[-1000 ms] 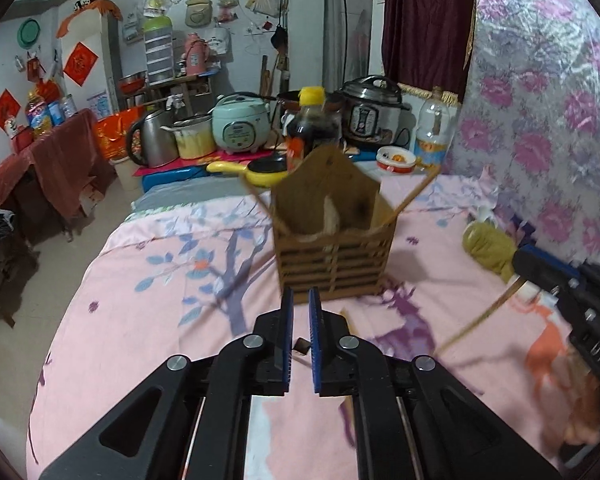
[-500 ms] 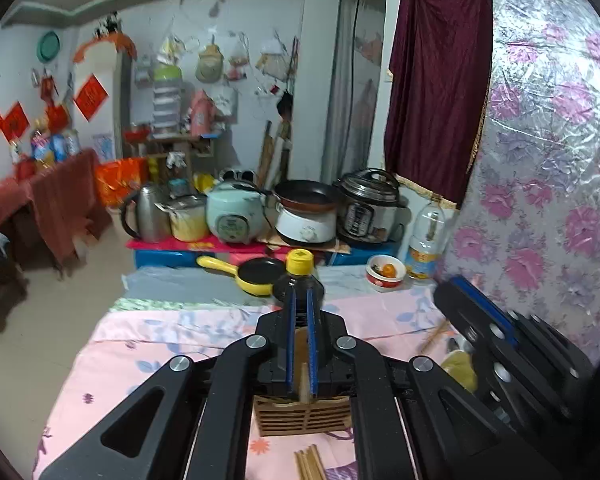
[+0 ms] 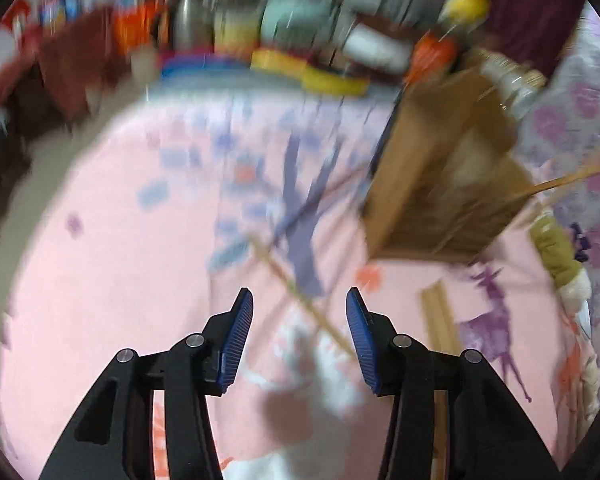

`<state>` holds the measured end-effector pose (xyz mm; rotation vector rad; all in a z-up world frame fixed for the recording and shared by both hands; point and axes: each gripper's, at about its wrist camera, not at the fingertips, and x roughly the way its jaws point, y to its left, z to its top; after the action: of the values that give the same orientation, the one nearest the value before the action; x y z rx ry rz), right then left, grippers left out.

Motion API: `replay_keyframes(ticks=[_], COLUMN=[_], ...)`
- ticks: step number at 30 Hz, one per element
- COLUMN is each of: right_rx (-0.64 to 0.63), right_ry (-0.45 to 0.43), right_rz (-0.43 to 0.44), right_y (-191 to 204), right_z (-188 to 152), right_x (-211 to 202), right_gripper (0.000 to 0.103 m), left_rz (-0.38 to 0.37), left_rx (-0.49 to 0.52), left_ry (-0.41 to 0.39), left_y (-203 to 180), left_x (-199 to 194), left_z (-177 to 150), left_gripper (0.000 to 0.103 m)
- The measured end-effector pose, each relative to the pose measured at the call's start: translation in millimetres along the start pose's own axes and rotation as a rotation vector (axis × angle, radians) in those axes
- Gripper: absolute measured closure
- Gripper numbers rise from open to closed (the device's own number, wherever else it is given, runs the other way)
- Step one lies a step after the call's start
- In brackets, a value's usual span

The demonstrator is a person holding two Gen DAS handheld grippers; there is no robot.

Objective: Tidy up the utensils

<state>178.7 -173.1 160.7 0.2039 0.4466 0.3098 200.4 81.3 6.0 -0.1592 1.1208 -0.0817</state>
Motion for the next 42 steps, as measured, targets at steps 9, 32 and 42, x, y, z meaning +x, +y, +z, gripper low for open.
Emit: replay_keyframes(ticks=[9, 32, 42], right_rx=[-0.066, -0.029, 0.157], right_ry=[0.008, 0.035, 0.517], right_rz=[0.002, 0.029, -0.055], right_y=[15, -4, -114], right_z=[-5, 0, -103], right_x=[-2, -5, 2], right_gripper=[0.097, 0.094, 0.069], left_rz=[-0.026, -0.221, -0.232], left_rx=[-0.192, 0.07, 0.071], left_ry=[0.147, -0.505, -0.537], left_y=[36, -106, -133], left_x=[74, -147, -128], left_z=[33, 60, 81], left_gripper=[0.06, 0.096, 0.096])
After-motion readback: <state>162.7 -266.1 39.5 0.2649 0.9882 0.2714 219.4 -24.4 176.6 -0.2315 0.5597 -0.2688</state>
